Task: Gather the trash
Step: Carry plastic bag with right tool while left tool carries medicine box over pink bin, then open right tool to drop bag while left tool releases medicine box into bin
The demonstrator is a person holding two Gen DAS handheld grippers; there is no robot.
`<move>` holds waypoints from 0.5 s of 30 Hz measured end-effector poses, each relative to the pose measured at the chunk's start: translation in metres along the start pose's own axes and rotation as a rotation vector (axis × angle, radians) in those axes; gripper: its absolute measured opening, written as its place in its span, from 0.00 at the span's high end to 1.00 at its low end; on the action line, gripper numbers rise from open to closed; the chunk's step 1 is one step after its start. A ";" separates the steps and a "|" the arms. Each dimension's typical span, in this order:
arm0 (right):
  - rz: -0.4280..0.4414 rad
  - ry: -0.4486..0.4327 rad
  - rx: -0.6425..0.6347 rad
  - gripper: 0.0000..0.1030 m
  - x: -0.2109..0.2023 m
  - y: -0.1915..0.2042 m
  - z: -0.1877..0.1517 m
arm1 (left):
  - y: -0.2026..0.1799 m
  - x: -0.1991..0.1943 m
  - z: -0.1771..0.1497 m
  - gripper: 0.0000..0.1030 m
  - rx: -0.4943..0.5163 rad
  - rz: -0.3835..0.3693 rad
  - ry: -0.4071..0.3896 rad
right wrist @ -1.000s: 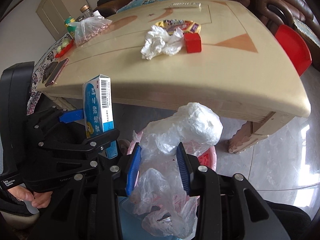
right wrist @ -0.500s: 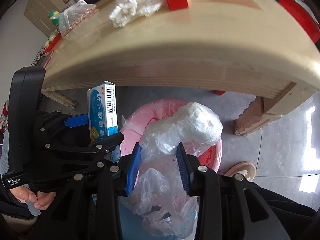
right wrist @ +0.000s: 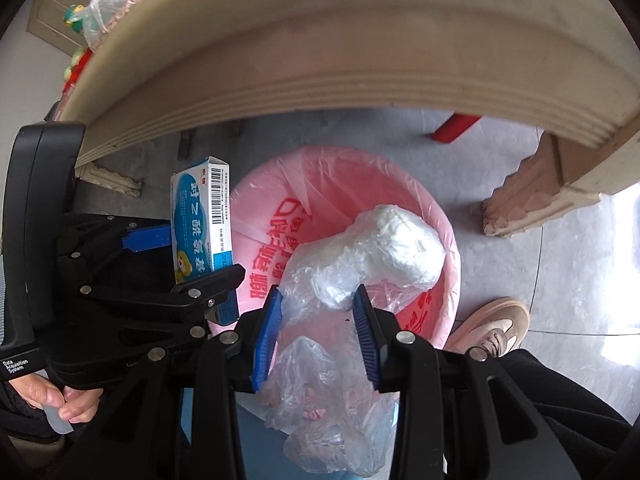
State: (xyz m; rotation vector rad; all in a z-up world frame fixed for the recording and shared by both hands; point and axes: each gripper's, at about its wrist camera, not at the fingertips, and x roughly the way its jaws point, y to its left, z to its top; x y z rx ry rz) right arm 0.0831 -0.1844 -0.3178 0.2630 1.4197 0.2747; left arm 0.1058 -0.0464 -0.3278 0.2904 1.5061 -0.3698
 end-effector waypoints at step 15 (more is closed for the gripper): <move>-0.003 0.105 0.003 0.57 0.044 -0.013 0.003 | 0.006 0.052 0.012 0.31 -0.019 0.000 0.171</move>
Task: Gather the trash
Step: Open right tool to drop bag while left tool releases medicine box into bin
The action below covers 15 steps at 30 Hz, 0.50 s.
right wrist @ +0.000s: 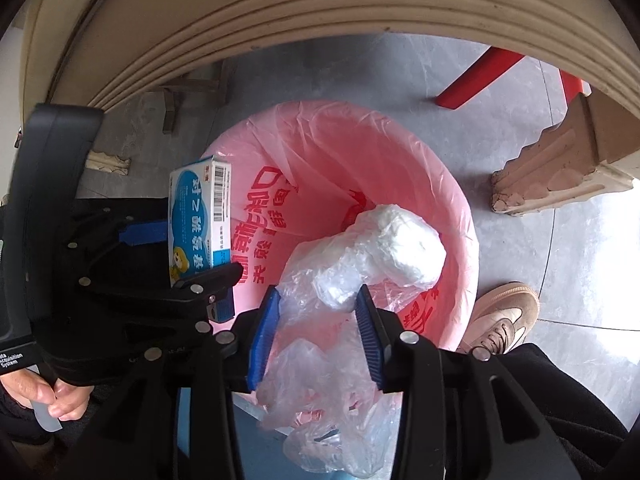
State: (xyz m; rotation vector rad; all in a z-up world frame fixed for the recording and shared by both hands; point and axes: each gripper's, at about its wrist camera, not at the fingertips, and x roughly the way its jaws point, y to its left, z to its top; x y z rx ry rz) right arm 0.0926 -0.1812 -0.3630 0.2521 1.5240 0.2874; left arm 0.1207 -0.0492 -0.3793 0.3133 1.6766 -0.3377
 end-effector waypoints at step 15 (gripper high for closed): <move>0.008 -0.026 0.065 0.38 -0.008 -0.013 0.002 | 0.020 0.003 0.004 0.20 -0.079 -0.038 0.023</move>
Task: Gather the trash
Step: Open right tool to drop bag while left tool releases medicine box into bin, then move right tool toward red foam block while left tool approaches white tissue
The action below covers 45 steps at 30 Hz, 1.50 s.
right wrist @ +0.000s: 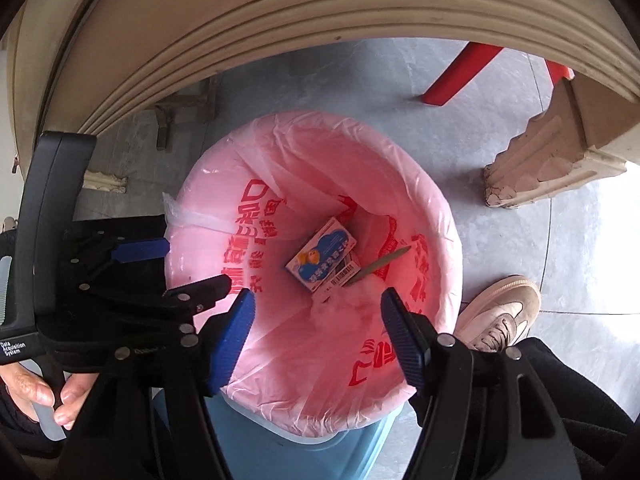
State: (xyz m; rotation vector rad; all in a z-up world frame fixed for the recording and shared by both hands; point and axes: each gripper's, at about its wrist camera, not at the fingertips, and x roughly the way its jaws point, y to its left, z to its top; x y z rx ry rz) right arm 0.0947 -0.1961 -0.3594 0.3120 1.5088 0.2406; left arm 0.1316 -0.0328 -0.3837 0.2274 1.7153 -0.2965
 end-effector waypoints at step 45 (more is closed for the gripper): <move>-0.133 -0.554 -0.283 0.38 -0.310 0.075 0.075 | 0.008 -0.365 0.068 0.15 0.314 0.214 -0.432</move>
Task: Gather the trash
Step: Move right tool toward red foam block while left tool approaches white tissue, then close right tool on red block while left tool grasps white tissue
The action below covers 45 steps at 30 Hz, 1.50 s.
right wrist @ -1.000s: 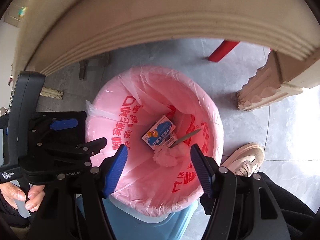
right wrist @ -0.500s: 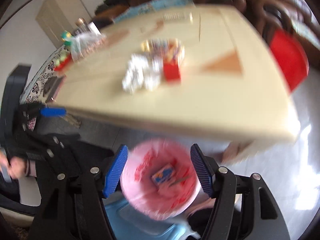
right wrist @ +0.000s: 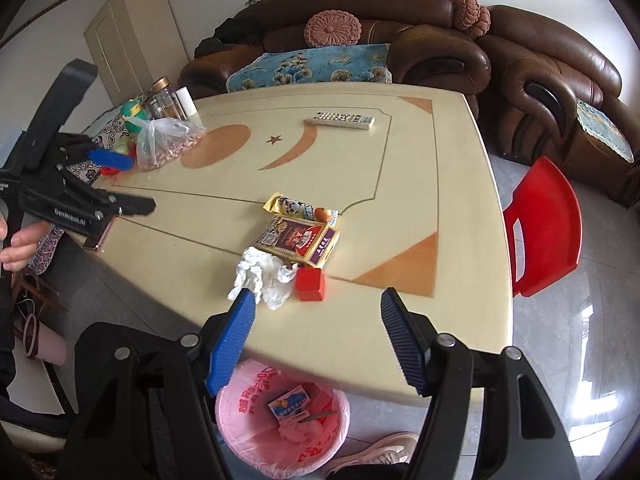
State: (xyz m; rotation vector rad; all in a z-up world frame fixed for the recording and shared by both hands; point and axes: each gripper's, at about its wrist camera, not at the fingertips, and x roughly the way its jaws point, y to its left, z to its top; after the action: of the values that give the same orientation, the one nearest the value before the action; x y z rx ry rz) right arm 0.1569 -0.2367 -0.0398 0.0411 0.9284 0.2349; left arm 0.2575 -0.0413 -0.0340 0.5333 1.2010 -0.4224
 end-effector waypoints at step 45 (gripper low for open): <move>0.075 0.189 -0.076 0.47 0.158 0.008 -0.011 | -0.028 0.158 0.031 0.15 -0.116 -0.313 0.282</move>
State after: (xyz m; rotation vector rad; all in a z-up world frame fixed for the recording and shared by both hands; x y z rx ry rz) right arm 0.2379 -0.1955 -0.1697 -0.0171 1.1058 0.3476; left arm 0.3143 -0.0869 -0.1807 0.3100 1.5805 -0.5512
